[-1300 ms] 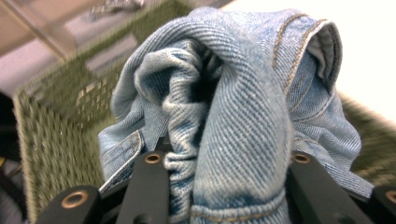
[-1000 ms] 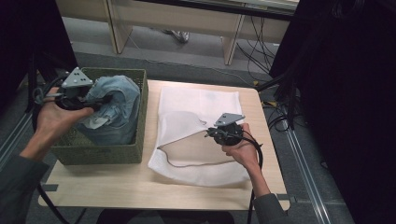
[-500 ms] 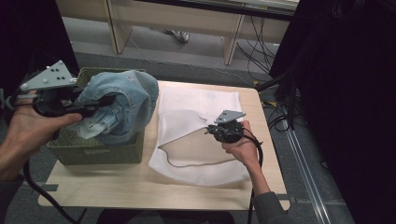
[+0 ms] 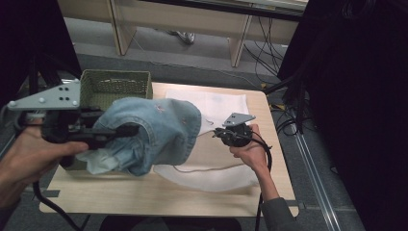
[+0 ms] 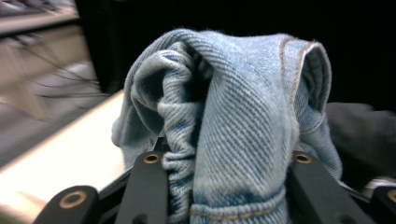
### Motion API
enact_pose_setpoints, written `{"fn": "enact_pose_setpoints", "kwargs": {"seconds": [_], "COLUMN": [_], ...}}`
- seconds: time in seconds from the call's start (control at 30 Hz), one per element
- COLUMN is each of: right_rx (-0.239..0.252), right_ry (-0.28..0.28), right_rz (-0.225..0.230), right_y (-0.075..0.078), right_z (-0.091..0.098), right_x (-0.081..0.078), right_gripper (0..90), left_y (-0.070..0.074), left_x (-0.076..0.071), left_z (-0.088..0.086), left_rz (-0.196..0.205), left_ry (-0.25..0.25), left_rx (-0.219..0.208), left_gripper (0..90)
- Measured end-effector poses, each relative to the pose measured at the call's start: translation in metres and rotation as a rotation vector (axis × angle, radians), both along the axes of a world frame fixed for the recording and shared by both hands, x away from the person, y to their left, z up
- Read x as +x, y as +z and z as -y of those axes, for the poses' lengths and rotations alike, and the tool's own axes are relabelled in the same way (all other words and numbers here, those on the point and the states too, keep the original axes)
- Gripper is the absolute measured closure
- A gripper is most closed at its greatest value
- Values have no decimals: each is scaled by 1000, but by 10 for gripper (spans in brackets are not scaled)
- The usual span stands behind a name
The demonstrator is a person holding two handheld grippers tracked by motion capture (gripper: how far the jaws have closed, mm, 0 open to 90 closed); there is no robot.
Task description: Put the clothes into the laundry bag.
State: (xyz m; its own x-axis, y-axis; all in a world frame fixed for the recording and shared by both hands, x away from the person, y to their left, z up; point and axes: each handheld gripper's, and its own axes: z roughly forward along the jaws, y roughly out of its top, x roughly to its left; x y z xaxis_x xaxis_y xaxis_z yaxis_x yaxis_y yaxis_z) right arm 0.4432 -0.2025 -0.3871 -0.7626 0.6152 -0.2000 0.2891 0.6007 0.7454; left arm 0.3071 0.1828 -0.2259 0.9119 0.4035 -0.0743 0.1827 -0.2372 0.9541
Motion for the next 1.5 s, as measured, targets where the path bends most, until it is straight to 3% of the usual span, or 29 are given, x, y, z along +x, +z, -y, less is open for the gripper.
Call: {"fn": "enact_pose_setpoints", "kwargs": {"seconds": [0.1,0.23,0.33,0.57,0.63,0.67,0.77,0.9,0.93,1.03,1.07,1.1,1.13,1.23,1.3,1.37,1.43,1.5], "right_rx": [2,9,10,15,44,27,39,40,35,31,33,32,30,28,36,31,40,46], "right_ry": [-6,-8,-6,-13,-34,-14,-11,-15,-3,-2,-5,-3,6,4,6,20,2,1], "right_rz": [-7,-8,-5,-1,-11,3,8,5,23,21,16,17,33,38,39,41,44,51], "right_y": [0,0,1,3,3,4,7,11,12,14,15,16,17,20,22,23,25,26], "right_z": [0,1,3,6,6,7,9,9,9,8,8,8,8,8,8,7,7,7], "right_x": [-1,0,0,0,-1,1,0,-3,-2,-4,-5,-6,-5,-8,-9,-10,-11,-11], "right_gripper": [852,851,851,852,853,854,856,859,860,862,862,862,863,863,863,863,863,863], "left_y": [-1,6,1,-43,-56,-63,-84,-117,-125,-146,-146,-159,-163,-178,-183,-180,-166,-156], "left_x": [-5,-5,-1,16,22,25,37,56,62,79,79,88,93,108,116,119,110,107], "left_z": [14,25,34,67,78,84,100,126,132,152,152,165,168,179,182,185,189,192], "left_rz": [-5,-11,-36,-117,-123,-127,-127,-150,-153,-143,-143,-152,-165,-200,-226,-260,-200,-180], "left_ry": [-64,-106,-137,-173,-182,-174,-150,-115,-111,-38,-38,4,-2,43,71,66,66,53], "left_rx": [-1,-35,-33,42,78,88,134,224,242,301,301,326,339,306,285,252,273,282], "left_gripper": [644,643,641,639,638,638,637,634,634,631,629,627,626,623,622,619,619,618]}}
